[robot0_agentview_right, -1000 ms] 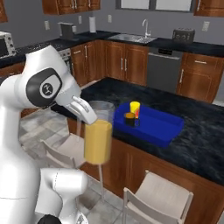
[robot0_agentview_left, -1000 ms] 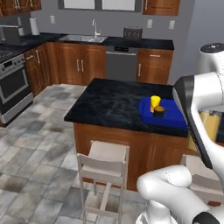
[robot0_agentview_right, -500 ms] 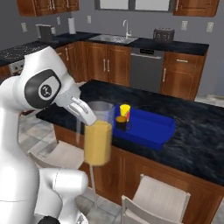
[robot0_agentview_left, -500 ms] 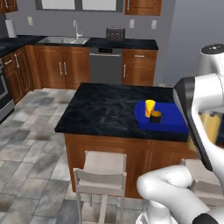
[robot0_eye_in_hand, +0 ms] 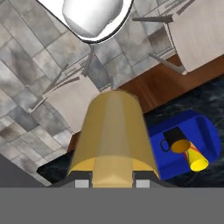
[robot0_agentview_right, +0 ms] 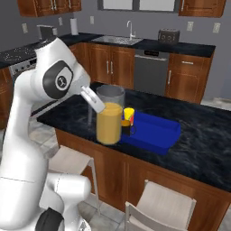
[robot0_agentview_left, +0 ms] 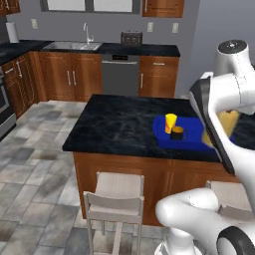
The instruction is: There is a tray on the dining counter. Grab the cup, mug, and pitcher and place them on the tray. The pitcher may be placed next to the tray if it cannot fit the tray.
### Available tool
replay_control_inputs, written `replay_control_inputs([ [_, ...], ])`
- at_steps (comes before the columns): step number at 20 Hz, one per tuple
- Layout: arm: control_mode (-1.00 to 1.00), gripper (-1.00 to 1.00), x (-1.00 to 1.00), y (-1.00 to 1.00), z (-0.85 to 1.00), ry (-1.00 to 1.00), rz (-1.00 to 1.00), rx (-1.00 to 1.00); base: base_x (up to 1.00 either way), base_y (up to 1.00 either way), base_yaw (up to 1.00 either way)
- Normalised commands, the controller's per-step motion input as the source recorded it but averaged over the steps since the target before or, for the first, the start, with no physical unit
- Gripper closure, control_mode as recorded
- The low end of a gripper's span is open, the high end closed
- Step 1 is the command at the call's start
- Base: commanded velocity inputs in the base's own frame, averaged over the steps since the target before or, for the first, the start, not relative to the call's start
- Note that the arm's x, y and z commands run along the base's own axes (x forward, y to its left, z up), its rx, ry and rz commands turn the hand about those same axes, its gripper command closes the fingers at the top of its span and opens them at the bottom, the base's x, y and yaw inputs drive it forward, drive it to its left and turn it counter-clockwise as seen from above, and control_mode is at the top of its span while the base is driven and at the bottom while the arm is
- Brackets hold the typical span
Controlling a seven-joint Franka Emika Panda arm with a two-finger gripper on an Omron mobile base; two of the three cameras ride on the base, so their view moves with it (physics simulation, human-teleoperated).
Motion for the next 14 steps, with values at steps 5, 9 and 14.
replay_control_inputs([
  [5,-1.0,1.0,0.81,-0.17,0.06,-0.17,-0.06,0.0,0.0,0.0,0.0],
  [9,-1.0,1.0,0.5,-0.46,-0.01,-0.08,-0.08,0.0,0.0,0.0,0.0],
  [14,-1.0,1.0,0.39,-0.69,-0.11,0.0,-0.08,0.0,0.0,0.0,0.0],
])
